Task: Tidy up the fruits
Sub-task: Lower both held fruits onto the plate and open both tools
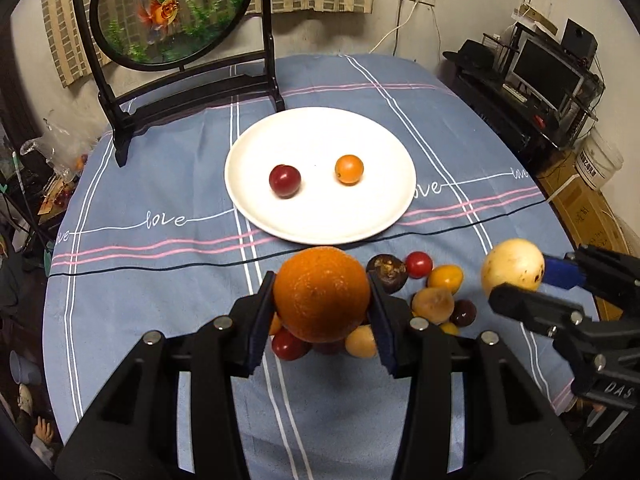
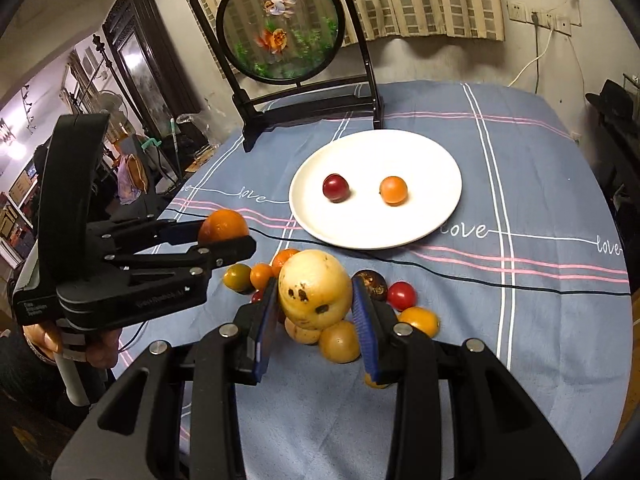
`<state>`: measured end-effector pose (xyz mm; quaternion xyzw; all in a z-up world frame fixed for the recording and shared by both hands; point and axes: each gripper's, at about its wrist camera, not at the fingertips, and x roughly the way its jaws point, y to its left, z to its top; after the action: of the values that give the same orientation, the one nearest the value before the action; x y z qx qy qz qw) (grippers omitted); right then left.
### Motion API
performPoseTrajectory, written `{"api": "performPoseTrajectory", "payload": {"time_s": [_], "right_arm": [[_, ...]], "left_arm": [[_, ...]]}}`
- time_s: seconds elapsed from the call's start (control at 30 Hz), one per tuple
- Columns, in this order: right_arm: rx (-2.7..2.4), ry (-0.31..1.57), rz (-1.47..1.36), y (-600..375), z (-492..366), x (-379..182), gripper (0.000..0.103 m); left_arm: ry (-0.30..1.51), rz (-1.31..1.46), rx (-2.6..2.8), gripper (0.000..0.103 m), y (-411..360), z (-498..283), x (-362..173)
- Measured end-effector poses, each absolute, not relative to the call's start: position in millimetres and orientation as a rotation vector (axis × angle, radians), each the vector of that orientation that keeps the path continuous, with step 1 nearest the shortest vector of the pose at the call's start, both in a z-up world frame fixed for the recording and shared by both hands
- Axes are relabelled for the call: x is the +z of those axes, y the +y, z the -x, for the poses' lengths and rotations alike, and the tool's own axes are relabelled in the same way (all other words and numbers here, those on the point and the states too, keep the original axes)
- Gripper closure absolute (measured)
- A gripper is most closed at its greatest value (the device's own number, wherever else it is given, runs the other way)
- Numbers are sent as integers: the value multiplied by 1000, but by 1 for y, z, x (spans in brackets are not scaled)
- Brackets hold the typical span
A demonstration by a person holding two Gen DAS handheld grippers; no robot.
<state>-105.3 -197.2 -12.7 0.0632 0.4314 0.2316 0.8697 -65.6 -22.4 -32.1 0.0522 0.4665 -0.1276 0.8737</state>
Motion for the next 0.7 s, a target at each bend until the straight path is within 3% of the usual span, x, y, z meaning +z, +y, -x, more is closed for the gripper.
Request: {"api": "performPoseTrajectory", "payload": {"time_s": [0.7], "right_arm": [[481, 935, -111, -197, 64, -22, 67]], "left_arm": [[1018, -92, -250, 58, -26, 10, -45]]}}
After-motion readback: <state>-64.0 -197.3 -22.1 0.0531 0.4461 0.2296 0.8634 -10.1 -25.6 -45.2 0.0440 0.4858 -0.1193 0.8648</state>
